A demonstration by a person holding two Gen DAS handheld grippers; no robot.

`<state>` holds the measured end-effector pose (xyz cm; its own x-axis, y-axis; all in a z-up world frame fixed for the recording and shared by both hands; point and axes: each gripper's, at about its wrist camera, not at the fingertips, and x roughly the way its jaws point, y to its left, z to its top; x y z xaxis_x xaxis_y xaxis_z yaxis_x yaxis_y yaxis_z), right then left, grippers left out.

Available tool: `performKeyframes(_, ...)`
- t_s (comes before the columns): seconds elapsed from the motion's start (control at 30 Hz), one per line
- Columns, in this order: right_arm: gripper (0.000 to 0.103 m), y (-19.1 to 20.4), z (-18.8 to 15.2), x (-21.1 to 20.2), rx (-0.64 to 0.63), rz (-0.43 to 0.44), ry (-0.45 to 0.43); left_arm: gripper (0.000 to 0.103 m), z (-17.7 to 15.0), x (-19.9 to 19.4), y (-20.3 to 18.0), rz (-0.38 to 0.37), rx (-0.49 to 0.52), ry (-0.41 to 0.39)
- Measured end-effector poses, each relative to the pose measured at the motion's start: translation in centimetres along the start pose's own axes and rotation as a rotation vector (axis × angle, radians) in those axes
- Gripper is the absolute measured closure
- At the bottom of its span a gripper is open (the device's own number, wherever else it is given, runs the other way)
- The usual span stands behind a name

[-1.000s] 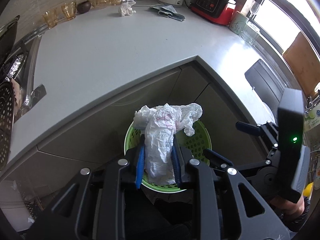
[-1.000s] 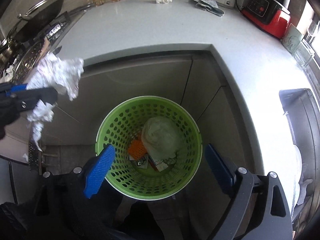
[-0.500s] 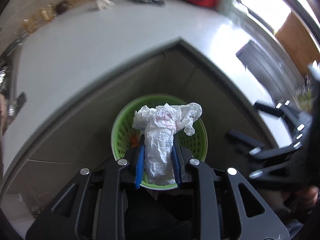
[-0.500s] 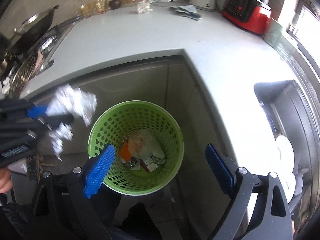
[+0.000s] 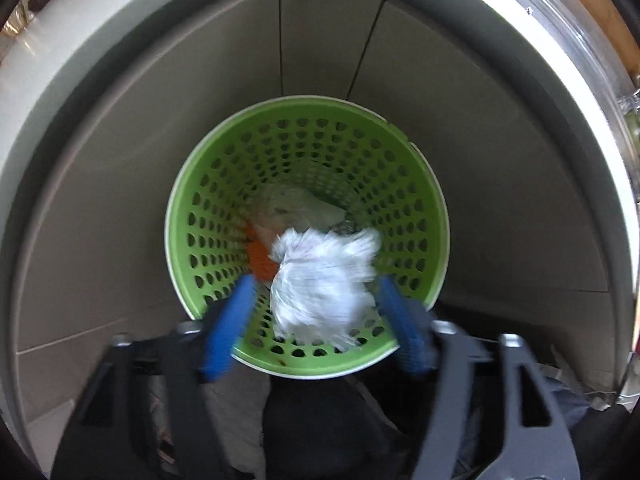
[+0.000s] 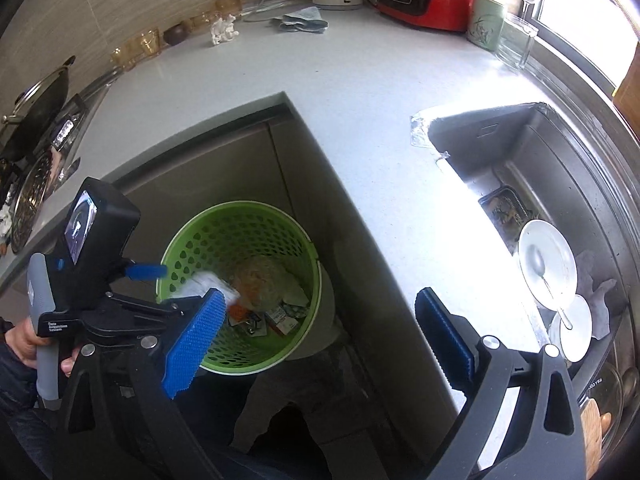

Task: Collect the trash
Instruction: 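Move both open tools back to the remaining tissue and blue cloth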

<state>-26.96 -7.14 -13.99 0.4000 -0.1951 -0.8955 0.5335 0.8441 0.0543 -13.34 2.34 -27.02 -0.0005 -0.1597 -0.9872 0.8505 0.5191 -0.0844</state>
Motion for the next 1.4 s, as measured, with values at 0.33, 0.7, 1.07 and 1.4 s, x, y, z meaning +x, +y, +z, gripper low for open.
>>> performKeyframes(0.33, 0.008, -0.1, 0.9, 0.6, 0.013, 0.011, 0.004, 0.013, 1.0, -6.0, 1.2, 0.053, -0.035, -0.139)
performKeyframes(0.7, 0.003, 1.2, 6.4, 1.6, 0.051, 0.005, -0.057, 0.008, 5.5, -14.1, 9.8, 0.142, -0.207, -0.368)
performKeyframes(1.07, 0.002, 4.7, 17.5, 5.7, 0.13, -0.005, -0.096, 0.008, 16.8, -13.6, 18.3, 0.164, -0.212, -0.426)
performKeyframes(1.4, 0.002, 6.8, 26.5, 9.3, 0.138, -0.089, -0.108, 0.008, 30.0, -9.6, 24.9, 0.156, -0.239, -0.447)
